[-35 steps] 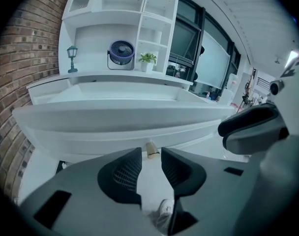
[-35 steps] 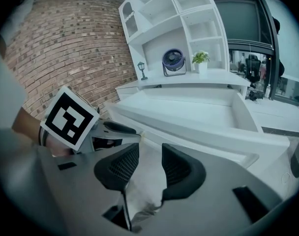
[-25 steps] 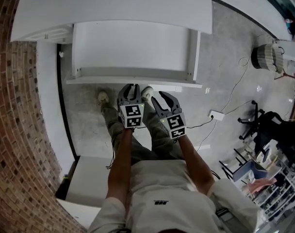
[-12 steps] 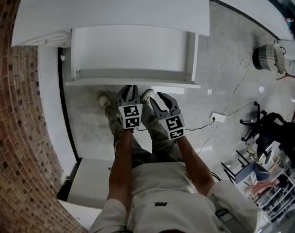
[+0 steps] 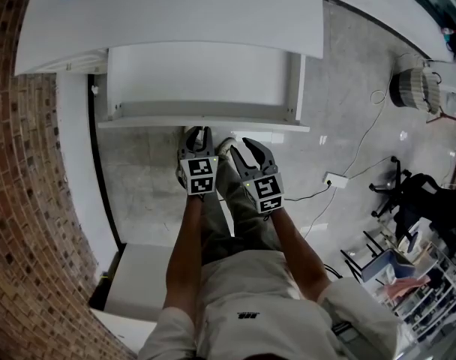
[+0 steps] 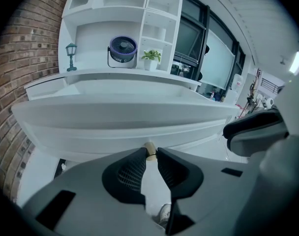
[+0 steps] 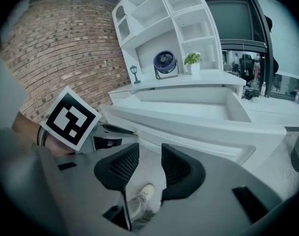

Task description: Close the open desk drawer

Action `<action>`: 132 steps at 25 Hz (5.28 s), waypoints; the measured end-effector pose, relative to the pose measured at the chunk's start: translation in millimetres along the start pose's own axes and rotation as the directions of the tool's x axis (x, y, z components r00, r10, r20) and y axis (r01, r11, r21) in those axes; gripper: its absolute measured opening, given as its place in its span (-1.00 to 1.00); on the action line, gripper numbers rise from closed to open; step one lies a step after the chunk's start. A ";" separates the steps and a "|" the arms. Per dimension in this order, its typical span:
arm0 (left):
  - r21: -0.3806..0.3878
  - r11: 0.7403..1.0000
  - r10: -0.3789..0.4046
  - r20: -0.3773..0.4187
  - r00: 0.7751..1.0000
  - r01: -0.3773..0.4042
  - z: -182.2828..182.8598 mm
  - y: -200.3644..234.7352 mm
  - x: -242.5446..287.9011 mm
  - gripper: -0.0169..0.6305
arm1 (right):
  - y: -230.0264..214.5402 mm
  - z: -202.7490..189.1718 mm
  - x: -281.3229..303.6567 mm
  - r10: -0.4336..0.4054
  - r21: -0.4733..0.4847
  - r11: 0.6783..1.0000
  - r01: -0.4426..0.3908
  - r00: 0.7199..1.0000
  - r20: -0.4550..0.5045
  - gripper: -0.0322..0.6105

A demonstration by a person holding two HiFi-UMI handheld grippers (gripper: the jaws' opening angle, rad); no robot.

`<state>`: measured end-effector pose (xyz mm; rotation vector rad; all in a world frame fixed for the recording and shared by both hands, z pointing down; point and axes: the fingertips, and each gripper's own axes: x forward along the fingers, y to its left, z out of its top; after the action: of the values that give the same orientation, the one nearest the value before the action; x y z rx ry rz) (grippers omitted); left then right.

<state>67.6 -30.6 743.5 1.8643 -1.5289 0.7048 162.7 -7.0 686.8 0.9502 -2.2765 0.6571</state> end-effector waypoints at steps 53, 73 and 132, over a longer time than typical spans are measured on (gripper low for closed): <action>0.065 0.993 -0.099 -0.008 0.995 0.099 96.2 29.3 83.8 -0.68 | -74.7 83.1 83.1 -0.147 0.130 0.981 0.144 0.989 0.014 -0.48; 0.079 0.990 -0.120 -0.008 0.993 0.120 121.4 36.7 104.4 -0.67 | -93.6 106.9 101.1 -0.178 0.149 0.974 0.173 0.984 0.022 -0.48; 0.143 0.975 -0.175 0.023 0.984 0.170 173.9 57.9 118.5 -0.44 | -103.0 168.9 89.6 -0.265 0.147 0.957 0.250 0.960 0.089 -0.46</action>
<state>36.2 -245.5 722.2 2.0960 -1.3479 0.7179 134.3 -219.0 649.0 1.3504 -2.1672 0.6639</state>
